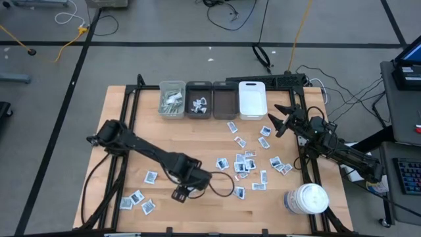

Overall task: Pick & Place First Aid Supplies
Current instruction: Put the towelette pack into the left black bin

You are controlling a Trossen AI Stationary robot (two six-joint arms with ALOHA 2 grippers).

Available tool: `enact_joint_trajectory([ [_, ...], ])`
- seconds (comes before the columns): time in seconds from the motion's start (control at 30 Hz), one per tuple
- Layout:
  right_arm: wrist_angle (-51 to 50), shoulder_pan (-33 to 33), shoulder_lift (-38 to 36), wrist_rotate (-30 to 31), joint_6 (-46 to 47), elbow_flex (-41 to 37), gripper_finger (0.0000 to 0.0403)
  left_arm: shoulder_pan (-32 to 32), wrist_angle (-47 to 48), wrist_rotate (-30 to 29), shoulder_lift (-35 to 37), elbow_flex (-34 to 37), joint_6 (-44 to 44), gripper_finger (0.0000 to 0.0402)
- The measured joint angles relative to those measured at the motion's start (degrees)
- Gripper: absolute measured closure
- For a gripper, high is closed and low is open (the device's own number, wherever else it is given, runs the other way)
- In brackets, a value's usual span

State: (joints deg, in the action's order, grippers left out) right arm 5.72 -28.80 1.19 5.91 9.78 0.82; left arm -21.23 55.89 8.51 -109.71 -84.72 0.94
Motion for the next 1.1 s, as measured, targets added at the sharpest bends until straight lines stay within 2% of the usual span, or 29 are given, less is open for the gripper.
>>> enact_joint_trajectory([
  [0.17, 0.0, 0.0, 0.0, 0.0, 0.0, 0.0, 0.0105, -1.6, -7.9, -0.3, 0.2, 5.0, -0.6, 0.0146],
  [0.43, 0.0, 0.0, 0.0, 0.0, 0.0, 0.0, 0.0105, -2.0, -15.4, -5.5, 0.2, 12.3, -1.8, 0.0147],
  [0.87, 0.0, 0.0, 0.0, 0.0, 0.0, 0.0, 0.0105, -2.0, -22.1, -5.3, 0.6, 18.2, 0.6, 0.0148],
  [0.97, 0.0, 0.0, 0.0, 0.0, 0.0, 0.0, 0.0105, -2.1, -21.9, -5.6, 0.6, 18.3, 0.6, 0.0169],
  [1.1, 0.0, 0.0, 0.0, 0.0, 0.0, 0.0, 0.0105, -2.0, -22.8, -6.1, 0.5, 18.4, 0.3, 0.0225],
])
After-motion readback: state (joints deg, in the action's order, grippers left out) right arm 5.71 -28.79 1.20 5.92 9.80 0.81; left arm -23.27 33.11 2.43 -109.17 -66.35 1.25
